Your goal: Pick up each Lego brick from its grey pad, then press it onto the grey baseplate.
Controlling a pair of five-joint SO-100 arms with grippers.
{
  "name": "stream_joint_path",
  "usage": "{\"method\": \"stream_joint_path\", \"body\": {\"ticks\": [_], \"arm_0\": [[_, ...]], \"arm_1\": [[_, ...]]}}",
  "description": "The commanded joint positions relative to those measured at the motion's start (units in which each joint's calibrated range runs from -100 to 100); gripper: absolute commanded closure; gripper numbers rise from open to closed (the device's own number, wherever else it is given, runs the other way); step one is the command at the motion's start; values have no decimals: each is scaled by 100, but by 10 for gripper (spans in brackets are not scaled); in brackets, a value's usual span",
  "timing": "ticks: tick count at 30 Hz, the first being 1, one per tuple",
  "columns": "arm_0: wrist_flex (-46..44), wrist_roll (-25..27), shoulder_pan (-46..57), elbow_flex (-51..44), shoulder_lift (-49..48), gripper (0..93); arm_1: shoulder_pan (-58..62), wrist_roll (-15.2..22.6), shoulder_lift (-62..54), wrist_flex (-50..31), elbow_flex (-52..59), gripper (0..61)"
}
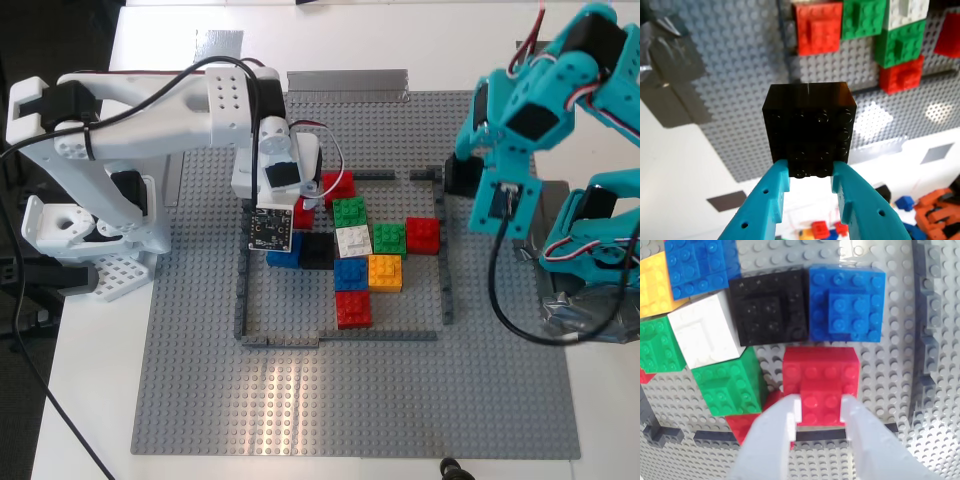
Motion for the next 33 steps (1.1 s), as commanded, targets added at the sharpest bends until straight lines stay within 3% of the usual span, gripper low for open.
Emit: {"method": "stream_joint_path", "body": {"ticks": [1, 9, 17, 27, 33], "arm_0": [[-12, -368, -691, 153, -272, 927], [-150, -1223, -1808, 180, -57, 927], [-1102, -1482, -1808, 180, 1016, 927], [-1249, -983, -1678, 90, 1385, 927], [-1004, -324, -1663, 81, 1385, 927]], "arm_1": [[64, -29, 61, -190, -273, 612], [122, 40, 104, -548, -137, 612], [188, 123, 69, -784, 107, 612], [246, 196, 44, -939, 233, 612], [267, 220, -25, -1061, 332, 612]]}}
